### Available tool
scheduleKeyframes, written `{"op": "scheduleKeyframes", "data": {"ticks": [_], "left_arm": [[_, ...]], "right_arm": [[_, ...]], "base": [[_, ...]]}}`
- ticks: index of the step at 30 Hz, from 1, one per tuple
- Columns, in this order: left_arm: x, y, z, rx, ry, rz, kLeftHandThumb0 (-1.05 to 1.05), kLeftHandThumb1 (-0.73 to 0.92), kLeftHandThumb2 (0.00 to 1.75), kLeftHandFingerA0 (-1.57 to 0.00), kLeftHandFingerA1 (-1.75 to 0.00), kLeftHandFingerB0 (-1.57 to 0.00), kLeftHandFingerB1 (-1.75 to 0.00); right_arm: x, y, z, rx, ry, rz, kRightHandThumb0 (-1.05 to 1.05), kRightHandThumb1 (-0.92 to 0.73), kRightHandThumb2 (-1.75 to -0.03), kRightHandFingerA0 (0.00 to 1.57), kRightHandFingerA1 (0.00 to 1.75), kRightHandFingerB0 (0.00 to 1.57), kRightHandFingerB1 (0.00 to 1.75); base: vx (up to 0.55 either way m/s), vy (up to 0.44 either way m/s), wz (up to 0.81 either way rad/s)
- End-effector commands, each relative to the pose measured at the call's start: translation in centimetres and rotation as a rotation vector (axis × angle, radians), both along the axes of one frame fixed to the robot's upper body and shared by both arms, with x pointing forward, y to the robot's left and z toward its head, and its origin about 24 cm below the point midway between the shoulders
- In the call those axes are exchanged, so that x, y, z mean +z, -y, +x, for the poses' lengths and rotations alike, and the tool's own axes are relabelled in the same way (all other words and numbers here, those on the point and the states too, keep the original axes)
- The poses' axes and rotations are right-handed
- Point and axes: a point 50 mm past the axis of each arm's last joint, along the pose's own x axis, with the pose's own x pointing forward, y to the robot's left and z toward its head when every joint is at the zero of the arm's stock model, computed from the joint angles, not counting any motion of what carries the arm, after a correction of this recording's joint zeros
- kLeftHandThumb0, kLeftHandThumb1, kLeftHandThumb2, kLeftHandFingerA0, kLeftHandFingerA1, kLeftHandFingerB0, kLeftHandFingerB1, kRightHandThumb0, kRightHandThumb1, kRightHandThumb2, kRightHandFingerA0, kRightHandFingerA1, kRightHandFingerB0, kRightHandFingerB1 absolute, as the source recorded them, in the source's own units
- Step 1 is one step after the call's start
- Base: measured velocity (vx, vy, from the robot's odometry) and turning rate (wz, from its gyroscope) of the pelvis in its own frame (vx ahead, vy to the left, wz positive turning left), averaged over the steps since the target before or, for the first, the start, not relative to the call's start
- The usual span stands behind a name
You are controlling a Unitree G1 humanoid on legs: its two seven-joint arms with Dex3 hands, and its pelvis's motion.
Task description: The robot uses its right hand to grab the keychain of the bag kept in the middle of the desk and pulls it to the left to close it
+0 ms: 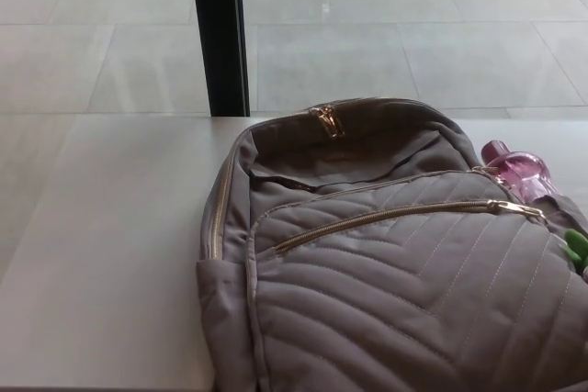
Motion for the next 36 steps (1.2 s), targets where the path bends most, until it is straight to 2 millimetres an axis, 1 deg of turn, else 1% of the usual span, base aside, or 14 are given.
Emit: {"op": "scheduleKeyframes", "data": {"ticks": [1,3,4,5,8,9,10,17,20,23,26,27,35,36], "left_arm": [[0.9,-1.0,-0.1,0.052,0.098,-0.013,-0.56,0.44,0.83,-0.71,-0.7,-0.51,-0.58],[0.9,-1.1,-0.1,0.064,0.087,-0.009,-0.54,0.56,0.57,-0.78,-0.64,-0.58,-0.45],[0.9,-1.1,-0.2,0.065,0.083,-0.006,-0.56,0.44,0.83,-0.72,-0.71,-0.51,-0.57],[0.8,-1.0,-0.2,0.058,0.091,-0.011,-0.53,0.56,0.58,-0.76,-0.65,-0.55,-0.46],[0.9,-1.0,-0.1,0.047,0.102,-0.014,-0.53,0.56,0.57,-0.76,-0.63,-0.56,-0.46],[0.9,-1.0,-0.1,0.049,0.103,-0.02,-0.54,0.56,0.58,-0.78,-0.64,-0.57,-0.45],[0.9,-1.0,-0.1,0.052,0.105,-0.021,-0.54,0.55,0.57,-0.79,-0.63,-0.57,-0.45],[1.2,-1.3,0.3,0.05,0.119,-0.022,-0.54,0.55,0.57,-0.77,-0.6,-0.57,-0.44],[1.3,-1.3,0.2,0.041,0.119,-0.018,-0.55,0.55,0.56,-0.78,-0.61,-0.57,-0.44],[1.3,-1.3,0.1,0.019,0.11,-0.008,-0.54,0.56,0.57,-0.8,-0.62,-0.56,-0.45],[1.3,-1.3,0.1,0.034,0.119,-0.024,-0.52,0.55,0.57,-0.79,-0.62,-0.57,-0.45],[1.3,-1.3,0.2,0.033,0.114,-0.023,-0.52,0.55,0.57,-0.79,-0.61,-0.57,-0.45],[1.3,-1.3,0.1,0.03,0.127,-0.034,-0.52,0.55,0.55,-0.82,-0.67,-0.57,-0.44],[1.4,-1.3,0.2,0.024,0.127,-0.031,-0.52,0.55,0.57,-0.82,-0.69,-0.57,-0.45]], "right_arm": [[3.0,1.8,0.9,-0.03,0.177,0.075,-0.74,-0.56,-0.57,0.39,0.91,0.0,0.73],[4.6,2.3,2.2,-0.046,0.238,0.073,-0.81,-0.6,-0.57,0.22,0.89,0.0,0.4],[5.2,2.5,2.7,-0.053,0.274,0.075,-0.79,-0.61,-0.58,0.15,0.85,0.0,0.3],[6.5,2.9,3.9,-0.047,0.357,0.076,-0.88,-0.5,-0.91,0.13,0.67,0.0,0.35],[8.8,3.1,5.9,-0.018,0.478,0.038,-0.84,-0.47,-0.9,0.21,0.74,0.0,0.38],[10.2,2.9,6.9,0.016,0.488,0.002,-0.88,-0.63,-0.6,0.24,0.86,0.0,0.56],[11.2,2.6,7.7,0.061,0.521,-0.012,-0.93,-0.55,-0.91,0.18,0.72,0.02,0.47],[19.0,-4.5,13.6,0.59,0.687,-0.177,-0.61,-0.69,-0.62,0.28,0.34,0.1,0.22],[19.7,-8.0,14.8,0.767,0.629,-0.207,-0.35,-0.46,-1.01,0.03,0.48,0.0,0.49],[19.1,-9.9,15.2,0.898,0.595,-0.211,-0.58,-0.67,-0.63,0.28,0.44,0.09,0.19],[18.0,-11.2,15.3,0.954,0.537,-0.23,-0.65,-0.52,-0.85,0.27,0.53,0.03,0.31],[17.6,-11.6,15.3,0.981,0.52,-0.217,-0.62,-0.62,-0.61,0.36,0.48,0.11,0.21],[15.4,-12.8,14.8,1.073,0.318,-0.374,-0.59,-0.59,-0.58,0.51,0.52,0.25,0.3],[15.3,-12.8,14.6,1.082,0.304,-0.415,-0.66,-0.48,-0.8,0.5,0.61,0.21,0.41]], "base": [[0.0,0.0,0.0],[0.0,0.0,0.0],[0.0,0.0,0.0],[0.0,0.0,0.0],[0.0,0.0,0.0],[0.0,0.0,0.0],[0.0,0.0,0.0],[0.0,0.0,0.0],[0.0,0.0,0.0],[0.0,0.0,0.0],[0.0,0.0,0.0],[0.0,0.0,0.0],[0.0,0.0,0.0],[0.0,0.0,0.0]]}}
